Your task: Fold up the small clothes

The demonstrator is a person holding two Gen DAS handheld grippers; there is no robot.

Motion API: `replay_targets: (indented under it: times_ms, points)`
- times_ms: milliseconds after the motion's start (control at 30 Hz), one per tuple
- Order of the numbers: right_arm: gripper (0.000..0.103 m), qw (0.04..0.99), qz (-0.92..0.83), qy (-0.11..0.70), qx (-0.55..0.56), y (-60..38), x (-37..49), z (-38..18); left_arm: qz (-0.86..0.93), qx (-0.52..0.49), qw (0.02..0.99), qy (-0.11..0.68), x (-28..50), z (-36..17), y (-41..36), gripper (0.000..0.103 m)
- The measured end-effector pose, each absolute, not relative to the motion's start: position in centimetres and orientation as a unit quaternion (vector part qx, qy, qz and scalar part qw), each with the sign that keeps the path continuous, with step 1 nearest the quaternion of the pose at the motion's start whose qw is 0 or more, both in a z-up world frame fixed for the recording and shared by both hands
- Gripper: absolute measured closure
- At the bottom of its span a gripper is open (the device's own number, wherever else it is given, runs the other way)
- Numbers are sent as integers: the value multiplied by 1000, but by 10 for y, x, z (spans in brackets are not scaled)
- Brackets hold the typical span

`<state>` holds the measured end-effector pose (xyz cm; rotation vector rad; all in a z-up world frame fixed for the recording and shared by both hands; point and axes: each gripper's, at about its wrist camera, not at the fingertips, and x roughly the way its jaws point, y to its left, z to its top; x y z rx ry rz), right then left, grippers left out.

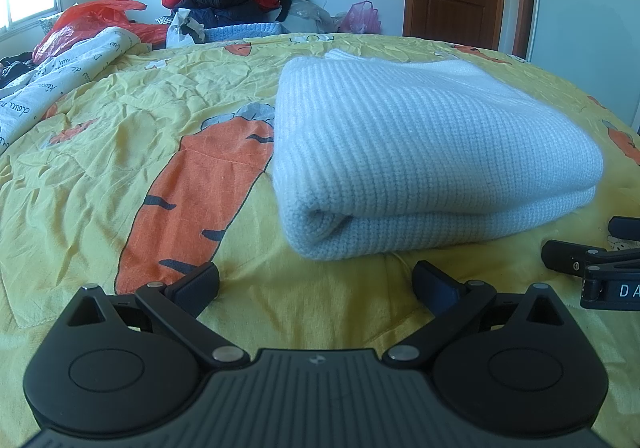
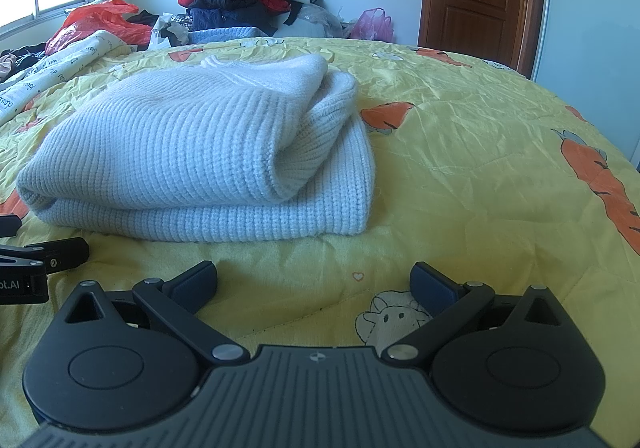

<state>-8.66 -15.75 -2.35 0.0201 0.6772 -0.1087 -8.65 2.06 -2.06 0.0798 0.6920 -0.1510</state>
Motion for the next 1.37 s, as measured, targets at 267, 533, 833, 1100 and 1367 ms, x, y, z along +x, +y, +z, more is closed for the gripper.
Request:
replay_targets:
  times_ms: [267,533,833,1100,1367]
  points:
    - [1,942,-53,332,10,-158,-87,-23,-74,39,937,339,-86,-21,21,0]
    - [1,942,-54,332,10,-157,-87,-24,-82,39,934,345,-85,-19,22,0]
    - [0,932,-49,356,43,-162,-94,-5,-63,-16,930,361,-106,11,37,0]
    - [0,934,-36,348,70,-163,-102,9,-69,-27,950,302,-135,36,38,0]
    - [0,929,-37,361,80,-166,-97,6,-75,-27,939,334,-129,31,39,0]
